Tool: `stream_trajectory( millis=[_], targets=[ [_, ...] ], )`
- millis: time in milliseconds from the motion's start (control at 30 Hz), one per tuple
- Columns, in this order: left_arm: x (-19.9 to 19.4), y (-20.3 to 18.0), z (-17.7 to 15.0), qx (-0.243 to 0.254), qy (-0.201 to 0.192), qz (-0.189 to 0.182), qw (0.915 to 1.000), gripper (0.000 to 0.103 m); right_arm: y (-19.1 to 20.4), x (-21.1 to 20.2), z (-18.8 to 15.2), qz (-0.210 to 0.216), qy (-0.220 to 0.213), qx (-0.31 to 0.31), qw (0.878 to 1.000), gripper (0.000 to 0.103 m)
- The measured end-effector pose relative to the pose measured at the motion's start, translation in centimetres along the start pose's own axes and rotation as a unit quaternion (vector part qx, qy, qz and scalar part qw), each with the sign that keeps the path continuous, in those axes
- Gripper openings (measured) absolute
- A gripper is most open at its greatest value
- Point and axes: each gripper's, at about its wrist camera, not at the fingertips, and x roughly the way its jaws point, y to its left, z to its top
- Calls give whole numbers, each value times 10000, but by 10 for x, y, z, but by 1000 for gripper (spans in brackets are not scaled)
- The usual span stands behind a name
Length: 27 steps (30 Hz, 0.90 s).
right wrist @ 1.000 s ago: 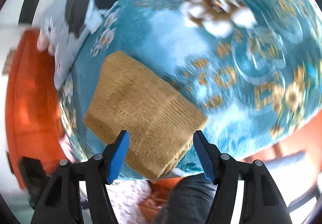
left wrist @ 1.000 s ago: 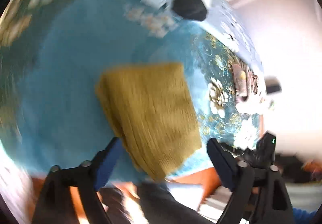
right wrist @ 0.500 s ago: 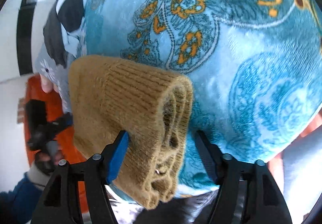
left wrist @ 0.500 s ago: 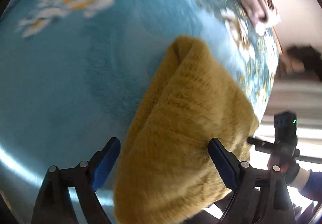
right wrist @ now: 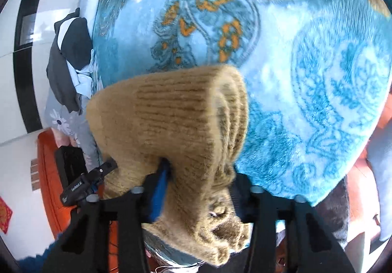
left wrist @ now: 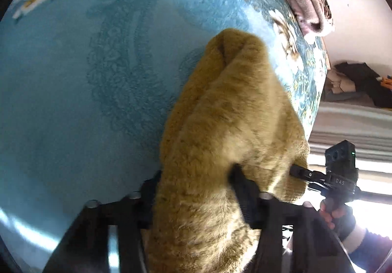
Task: Fold clothes
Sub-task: 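Lift the folded sweater with both grippers and carry it onto the pink garment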
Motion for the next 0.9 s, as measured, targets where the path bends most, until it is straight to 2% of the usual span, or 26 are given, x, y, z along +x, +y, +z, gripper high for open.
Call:
stream_trajectory(
  millis=[100, 233, 333, 467, 567, 633, 767, 900],
  targets=[
    [-25, -14, -14, -90, -217, 45, 9997, 33, 20, -11, 0, -146, -13, -107, 9998, 31],
    [-62, -40, -36, -124, -429, -82, 9990, 32, 53, -33, 0, -221, -32, -254, 9994, 30],
    [-88, -57, -47, -243, -610, -251, 9975, 32, 78, -68, 2, -319, -94, -530, 9980, 30],
    [-118, -94, -42, -91, -838, -396, 9957, 32, 113, -119, 21, -376, -215, -975, 9943, 30],
    [-134, -136, -10, 150, -1031, -499, 9933, 32, 134, -158, 45, -379, -316, -1300, 9903, 30],
    [-133, -169, 20, 341, -1160, -547, 9912, 32, 150, -185, 74, -420, -399, -1561, 9860, 30],
    [-125, -240, 91, 629, -1349, -606, 9870, 32, 170, -244, 149, -419, -562, -2019, 9769, 30],
    [-97, -304, 171, 618, -1355, -658, 9867, 32, 185, -293, 247, -538, -542, -2450, 9665, 30]
  ],
)
